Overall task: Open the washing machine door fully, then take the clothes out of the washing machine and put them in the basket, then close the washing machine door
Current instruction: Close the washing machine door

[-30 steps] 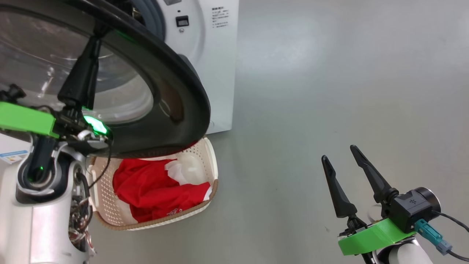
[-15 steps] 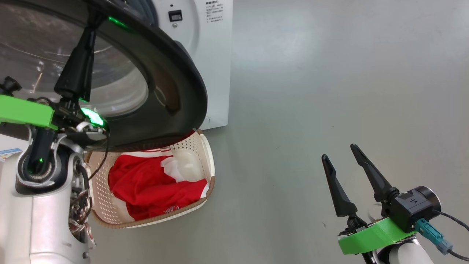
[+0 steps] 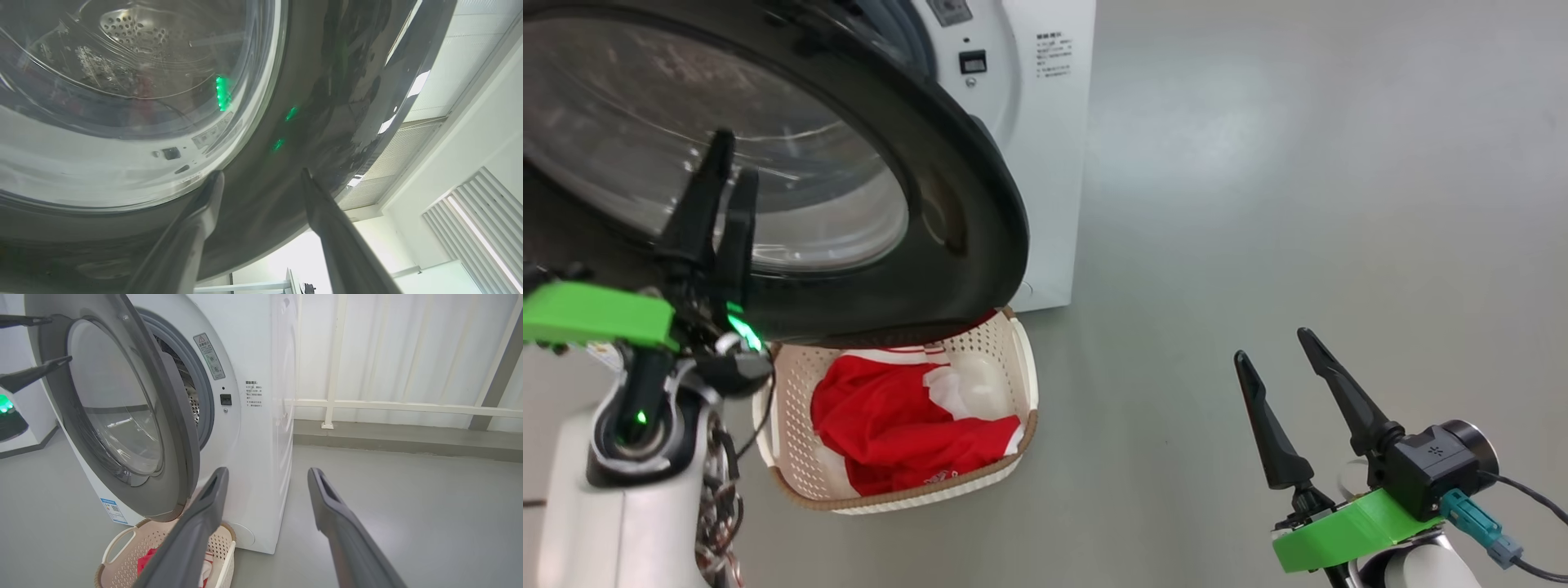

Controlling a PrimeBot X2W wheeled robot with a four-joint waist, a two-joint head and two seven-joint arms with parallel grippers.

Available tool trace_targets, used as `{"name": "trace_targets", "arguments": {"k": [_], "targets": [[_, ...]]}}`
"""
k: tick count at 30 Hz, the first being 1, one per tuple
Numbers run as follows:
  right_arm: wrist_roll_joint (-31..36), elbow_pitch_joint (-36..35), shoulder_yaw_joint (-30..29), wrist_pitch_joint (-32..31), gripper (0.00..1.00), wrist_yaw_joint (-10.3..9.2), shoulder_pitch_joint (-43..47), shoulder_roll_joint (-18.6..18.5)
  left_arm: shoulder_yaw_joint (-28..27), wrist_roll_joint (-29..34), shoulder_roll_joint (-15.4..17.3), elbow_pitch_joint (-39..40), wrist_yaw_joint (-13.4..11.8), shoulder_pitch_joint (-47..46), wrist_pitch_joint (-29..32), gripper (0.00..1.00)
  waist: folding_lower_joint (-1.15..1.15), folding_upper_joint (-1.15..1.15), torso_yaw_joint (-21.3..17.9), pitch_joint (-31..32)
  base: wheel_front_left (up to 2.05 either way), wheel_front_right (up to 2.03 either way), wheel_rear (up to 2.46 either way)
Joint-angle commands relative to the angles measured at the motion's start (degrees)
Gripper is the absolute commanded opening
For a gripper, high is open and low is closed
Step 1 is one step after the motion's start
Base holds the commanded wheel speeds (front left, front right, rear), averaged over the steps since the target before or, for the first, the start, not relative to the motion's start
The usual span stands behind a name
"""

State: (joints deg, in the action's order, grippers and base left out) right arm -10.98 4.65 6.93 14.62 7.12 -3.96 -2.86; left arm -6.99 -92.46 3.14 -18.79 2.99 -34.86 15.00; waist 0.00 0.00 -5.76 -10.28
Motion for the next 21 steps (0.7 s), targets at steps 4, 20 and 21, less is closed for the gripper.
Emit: {"name": "trace_targets", "arguments": {"k": [4, 20, 21], "targets": [[-0.6, -1.0, 1.6, 0.4, 1.0, 0.36, -0.4, 0.0, -1.1, 0.8, 1.7, 1.7, 0.4, 4.0, 0.3, 1.0, 0.0, 0.0, 2.0, 2.8, 0.0, 0.0, 0.0], [-3.1, -1.3, 0.6, 0.4, 1.0, 0.36, 2.4, 0.0, 7.3, 24.0, 5.2, 16.4, 3.0, 20.8, -10.3, 1.0, 0.0, 0.0, 4.7, 8.1, 0.0, 0.0, 0.0], [-3.1, -1.4, 0.5, 0.4, 1.0, 0.36, 2.5, 0.0, 8.1, 26.4, 5.7, 17.2, 3.2, 21.6, -11.6, 1.0, 0.0, 0.0, 4.8, 8.4, 0.0, 0.0, 0.0]]}}
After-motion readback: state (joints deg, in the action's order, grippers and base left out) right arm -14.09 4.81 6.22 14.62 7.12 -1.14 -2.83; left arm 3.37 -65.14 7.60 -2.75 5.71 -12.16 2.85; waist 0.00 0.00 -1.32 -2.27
